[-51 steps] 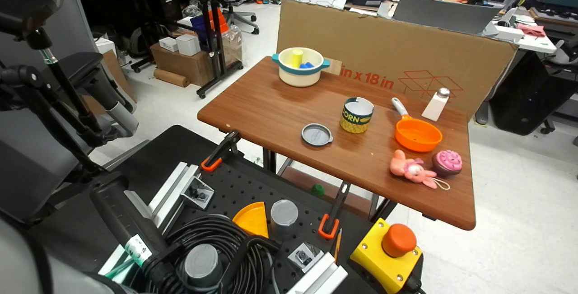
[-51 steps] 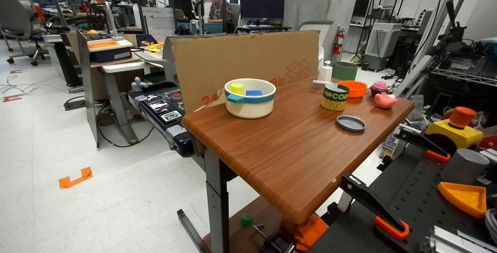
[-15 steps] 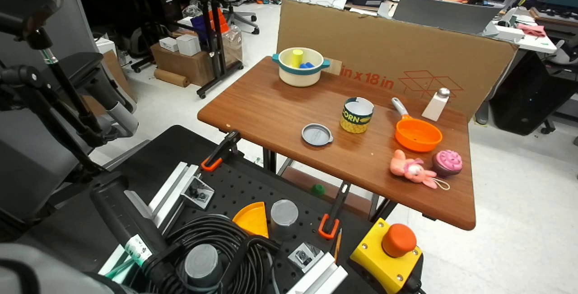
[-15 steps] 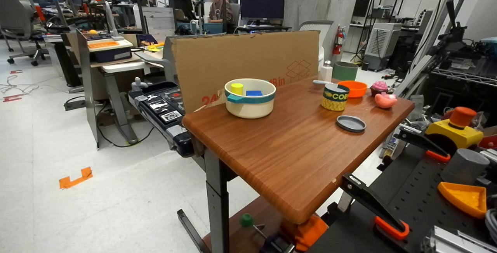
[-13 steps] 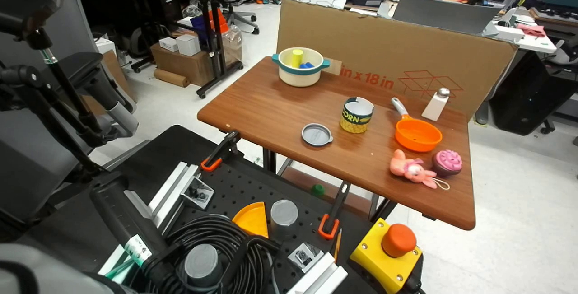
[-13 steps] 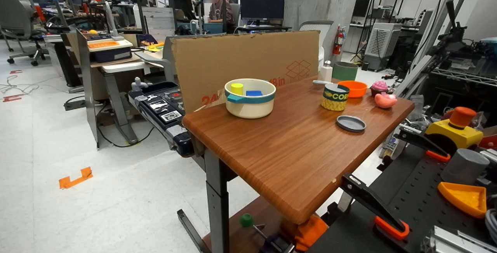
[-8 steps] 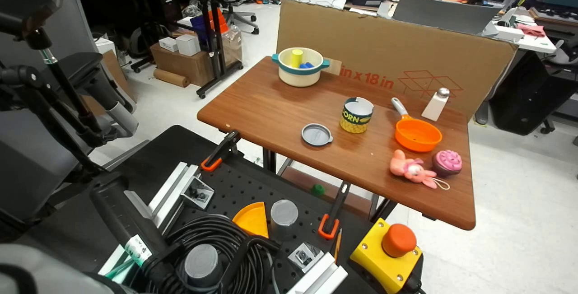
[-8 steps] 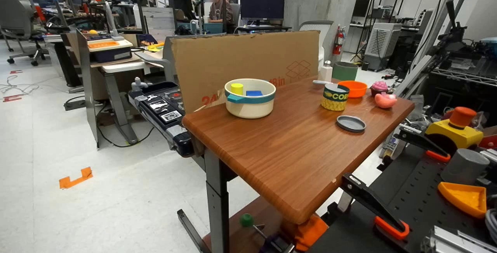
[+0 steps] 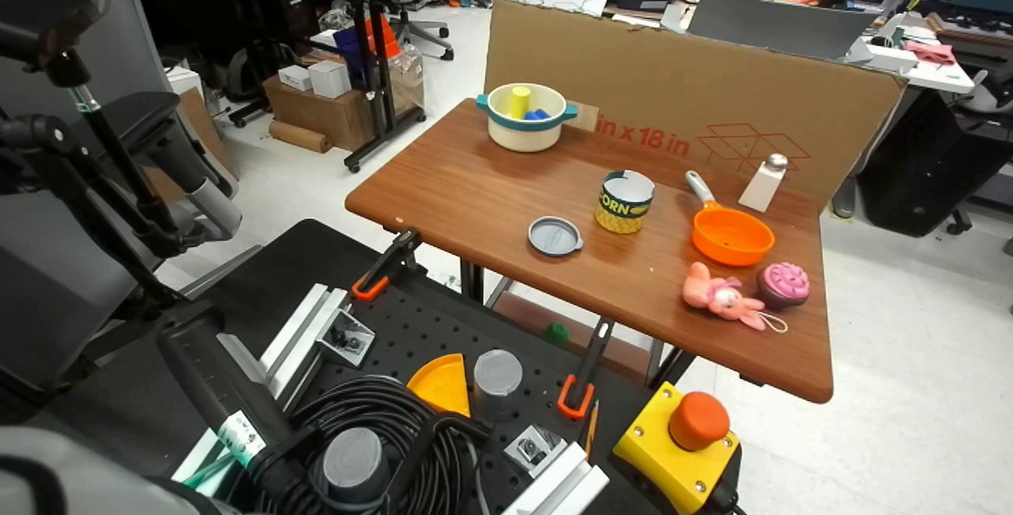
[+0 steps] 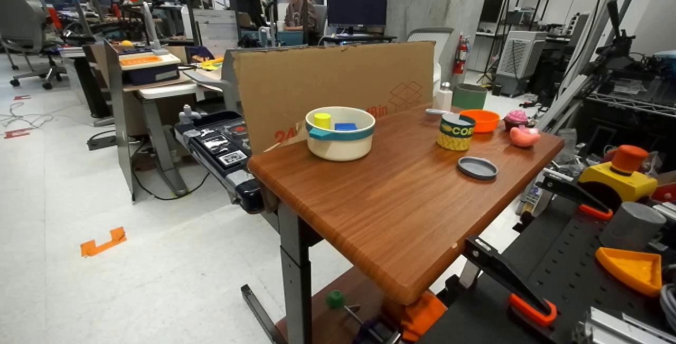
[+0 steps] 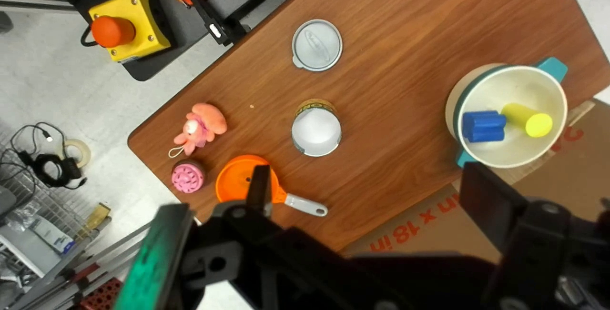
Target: Pick up the lid from the table and put it on the bottle, then pick up the plush toys and put them on the pan
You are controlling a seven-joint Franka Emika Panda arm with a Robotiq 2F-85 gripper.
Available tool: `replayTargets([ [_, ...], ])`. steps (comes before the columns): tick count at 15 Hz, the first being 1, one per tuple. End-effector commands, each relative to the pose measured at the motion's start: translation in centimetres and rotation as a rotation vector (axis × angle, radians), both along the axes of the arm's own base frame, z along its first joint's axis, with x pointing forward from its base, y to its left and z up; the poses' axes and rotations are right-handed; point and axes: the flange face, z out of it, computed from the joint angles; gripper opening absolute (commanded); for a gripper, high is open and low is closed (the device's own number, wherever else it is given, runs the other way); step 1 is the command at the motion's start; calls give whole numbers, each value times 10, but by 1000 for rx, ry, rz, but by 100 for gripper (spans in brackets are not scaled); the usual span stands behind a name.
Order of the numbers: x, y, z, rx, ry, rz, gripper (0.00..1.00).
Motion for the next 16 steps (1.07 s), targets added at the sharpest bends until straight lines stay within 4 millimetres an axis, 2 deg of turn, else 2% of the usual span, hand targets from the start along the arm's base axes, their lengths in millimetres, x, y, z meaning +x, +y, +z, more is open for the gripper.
replayTargets([
  [1, -1, 30, -34, -40, 38, 137, 100],
  [5, -3, 51, -72, -56, 94, 237, 100],
  [8, -10, 54, -75, -120, 106, 289, 100],
  [12, -15, 48, -74, -186, 80, 402, 100],
  [16, -21, 45, -91, -185, 98, 483, 100],
])
